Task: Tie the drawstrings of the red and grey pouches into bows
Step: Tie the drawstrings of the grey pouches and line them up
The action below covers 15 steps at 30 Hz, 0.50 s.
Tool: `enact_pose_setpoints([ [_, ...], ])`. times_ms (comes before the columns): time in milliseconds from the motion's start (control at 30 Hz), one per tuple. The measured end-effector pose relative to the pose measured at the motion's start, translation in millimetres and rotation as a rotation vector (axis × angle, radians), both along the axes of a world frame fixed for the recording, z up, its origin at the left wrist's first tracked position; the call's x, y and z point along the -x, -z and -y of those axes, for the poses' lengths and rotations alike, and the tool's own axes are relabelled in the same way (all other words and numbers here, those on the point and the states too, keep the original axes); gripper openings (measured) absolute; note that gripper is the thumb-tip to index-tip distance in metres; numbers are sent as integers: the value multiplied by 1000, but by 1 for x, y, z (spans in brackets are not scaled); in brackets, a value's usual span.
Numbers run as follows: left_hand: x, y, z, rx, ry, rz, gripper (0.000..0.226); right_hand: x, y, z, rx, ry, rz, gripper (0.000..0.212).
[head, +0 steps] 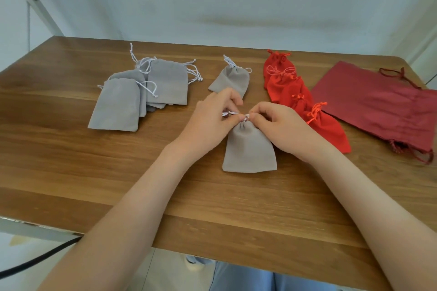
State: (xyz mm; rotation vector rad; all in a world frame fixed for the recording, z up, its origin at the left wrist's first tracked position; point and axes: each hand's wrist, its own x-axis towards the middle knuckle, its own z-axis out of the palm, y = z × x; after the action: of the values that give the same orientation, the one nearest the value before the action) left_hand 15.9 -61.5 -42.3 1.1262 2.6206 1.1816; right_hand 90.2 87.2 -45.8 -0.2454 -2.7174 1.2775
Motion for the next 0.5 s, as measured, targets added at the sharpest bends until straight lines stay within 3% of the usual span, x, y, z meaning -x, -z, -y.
enact_pose_setpoints([
  [167,1,20,-12,125,-10,-602,11,3,1,-1,11,10,-15,16],
  [233,1,27,-15,160,-42,-751,6,4,1,-1,32,20,-23,17],
  [400,-6,27,-15,194,-110,-922,11,5,2,2,56,57,-57,34],
  [500,-8,26,-13,135,-96,-971,21,6,4,0,209,98,-57,37],
])
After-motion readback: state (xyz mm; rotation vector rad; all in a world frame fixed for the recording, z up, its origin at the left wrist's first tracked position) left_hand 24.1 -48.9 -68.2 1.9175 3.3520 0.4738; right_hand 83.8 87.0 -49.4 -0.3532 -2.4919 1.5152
